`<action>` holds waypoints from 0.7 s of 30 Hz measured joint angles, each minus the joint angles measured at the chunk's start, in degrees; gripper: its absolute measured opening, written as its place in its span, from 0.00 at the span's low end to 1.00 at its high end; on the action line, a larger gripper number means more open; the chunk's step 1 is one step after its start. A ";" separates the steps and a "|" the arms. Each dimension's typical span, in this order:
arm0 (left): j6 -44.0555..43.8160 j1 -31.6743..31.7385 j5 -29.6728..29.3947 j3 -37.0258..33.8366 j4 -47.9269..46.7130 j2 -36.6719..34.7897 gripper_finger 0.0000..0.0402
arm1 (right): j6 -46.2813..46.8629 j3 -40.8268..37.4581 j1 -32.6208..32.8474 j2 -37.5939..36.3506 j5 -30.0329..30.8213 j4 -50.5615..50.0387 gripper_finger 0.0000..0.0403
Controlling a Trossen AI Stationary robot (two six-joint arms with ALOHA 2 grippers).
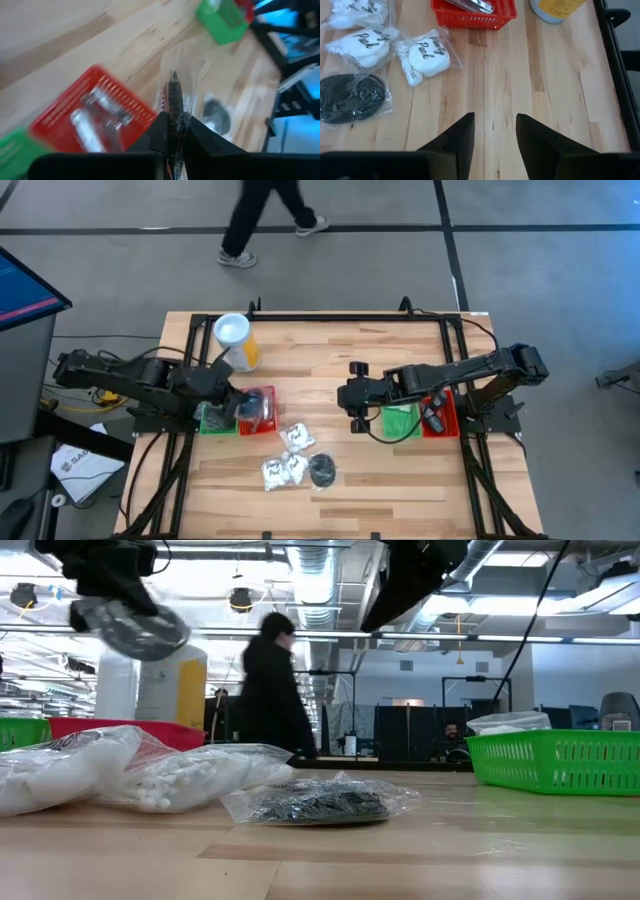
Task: Pick & Place Travel size toiletries
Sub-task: Put the black hair brush into the left green bin
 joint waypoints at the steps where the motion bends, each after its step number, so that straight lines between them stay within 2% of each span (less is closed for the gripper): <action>1: -1.08 0.00 -0.02 0.70 -2.15 0.00 0.05 | 0.00 0.00 0.00 0.00 0.00 -0.31 0.33; 5: -5.18 -0.02 0.08 2.19 -7.89 0.00 0.05 | 0.00 -0.04 0.00 0.00 0.00 -0.66 0.33; 21: -13.17 -0.02 2.35 2.25 -20.07 0.00 0.05 | 0.00 -0.05 0.00 0.00 0.00 -0.66 0.32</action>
